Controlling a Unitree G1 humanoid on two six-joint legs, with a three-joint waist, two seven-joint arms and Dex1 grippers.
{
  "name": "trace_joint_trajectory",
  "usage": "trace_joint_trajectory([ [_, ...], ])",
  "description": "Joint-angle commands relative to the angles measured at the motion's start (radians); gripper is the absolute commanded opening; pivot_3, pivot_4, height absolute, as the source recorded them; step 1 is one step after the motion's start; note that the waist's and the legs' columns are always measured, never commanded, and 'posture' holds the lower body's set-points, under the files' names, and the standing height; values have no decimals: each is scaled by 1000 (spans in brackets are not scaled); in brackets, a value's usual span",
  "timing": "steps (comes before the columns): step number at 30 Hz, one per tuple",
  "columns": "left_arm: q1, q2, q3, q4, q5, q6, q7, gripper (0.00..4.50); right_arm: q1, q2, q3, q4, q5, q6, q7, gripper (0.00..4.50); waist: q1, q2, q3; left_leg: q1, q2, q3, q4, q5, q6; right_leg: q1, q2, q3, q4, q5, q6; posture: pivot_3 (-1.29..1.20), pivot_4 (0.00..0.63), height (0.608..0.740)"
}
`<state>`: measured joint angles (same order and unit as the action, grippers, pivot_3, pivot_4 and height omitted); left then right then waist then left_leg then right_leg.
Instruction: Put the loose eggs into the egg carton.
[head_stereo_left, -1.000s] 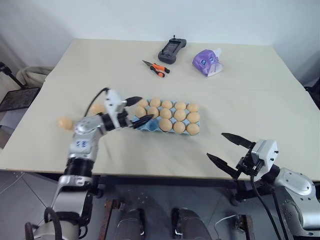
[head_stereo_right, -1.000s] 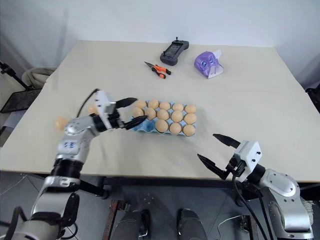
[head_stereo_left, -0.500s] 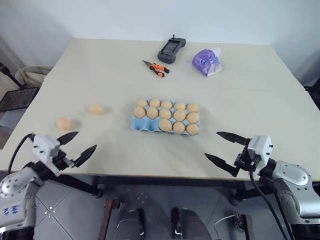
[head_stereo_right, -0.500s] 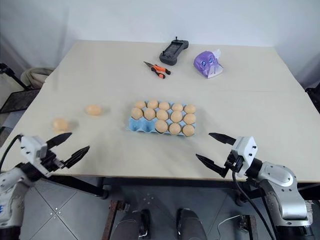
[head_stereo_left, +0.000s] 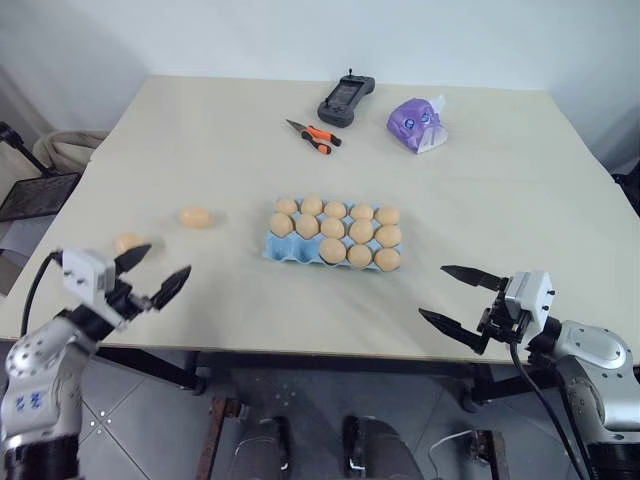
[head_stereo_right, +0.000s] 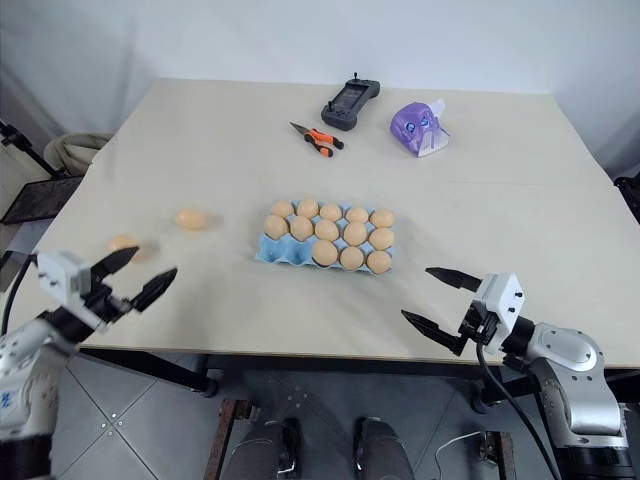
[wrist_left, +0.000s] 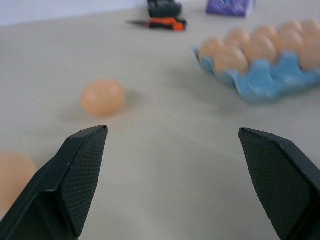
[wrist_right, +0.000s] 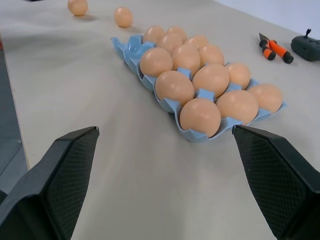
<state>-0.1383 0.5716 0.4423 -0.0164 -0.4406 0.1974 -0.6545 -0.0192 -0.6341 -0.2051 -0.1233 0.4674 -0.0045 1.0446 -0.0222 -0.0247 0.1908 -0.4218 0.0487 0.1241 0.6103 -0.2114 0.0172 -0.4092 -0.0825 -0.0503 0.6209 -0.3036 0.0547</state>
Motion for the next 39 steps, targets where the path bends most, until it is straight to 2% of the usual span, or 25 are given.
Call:
trace_joint_trajectory([
  [1,-128,7,-79,67,86,50,105,4465,-3,-11,-25,-3,4,-28,4,4500,0,0,0,0,0,0,0,0,0,0,0,0,0,4,8,0,150,740],
  [5,-319,-49,-146,208,164,102,260,4465,-6,-3,-19,-7,4,-27,-5,4500,-3,0,0,0,0,1,1,0,0,0,1,1,0,5,9,0,150,740],
  [10,-513,-101,-200,444,270,58,404,4465,7,7,-11,-39,2,-18,-32,4500,0,-1,0,0,0,2,3,1,1,0,3,1,2,5,10,0,150,740],
  [20,-663,-126,-213,706,309,37,487,4465,59,18,-18,-123,5,12,-105,4500,2,-2,1,0,0,5,5,1,1,-1,3,0,5,6,12,0,150,740],
  [23,-676,-126,-212,747,301,38,476,3904,65,19,-16,-137,6,18,-121,4500,3,-2,1,1,-1,6,5,1,1,-1,3,0,5,6,13,0,150,740],
  [27,-694,-118,-213,788,300,27,464,2626,70,20,-14,-149,7,24,-133,4500,4,-2,1,0,0,5,5,1,1,-2,3,1,4,6,13,0,150,740],
  [29,-700,-114,-210,802,300,28,464,2268,69,20,-12,-152,7,26,-137,4500,6,-2,1,0,0,6,5,1,1,-2,3,1,4,6,12,0,150,740],
  [34,-677,-89,-200,771,266,-47,340,2159,64,19,-8,-156,7,28,-145,4500,6,-2,1,1,0,6,5,1,1,-2,3,1,5,6,12,0,150,740],
  [39,-628,-85,-245,570,153,-116,-24,2159,72,15,-14,-158,5,28,-150,4500,11,-2,1,0,0,6,5,1,0,-2,3,2,3,6,12,0,150,740],
])
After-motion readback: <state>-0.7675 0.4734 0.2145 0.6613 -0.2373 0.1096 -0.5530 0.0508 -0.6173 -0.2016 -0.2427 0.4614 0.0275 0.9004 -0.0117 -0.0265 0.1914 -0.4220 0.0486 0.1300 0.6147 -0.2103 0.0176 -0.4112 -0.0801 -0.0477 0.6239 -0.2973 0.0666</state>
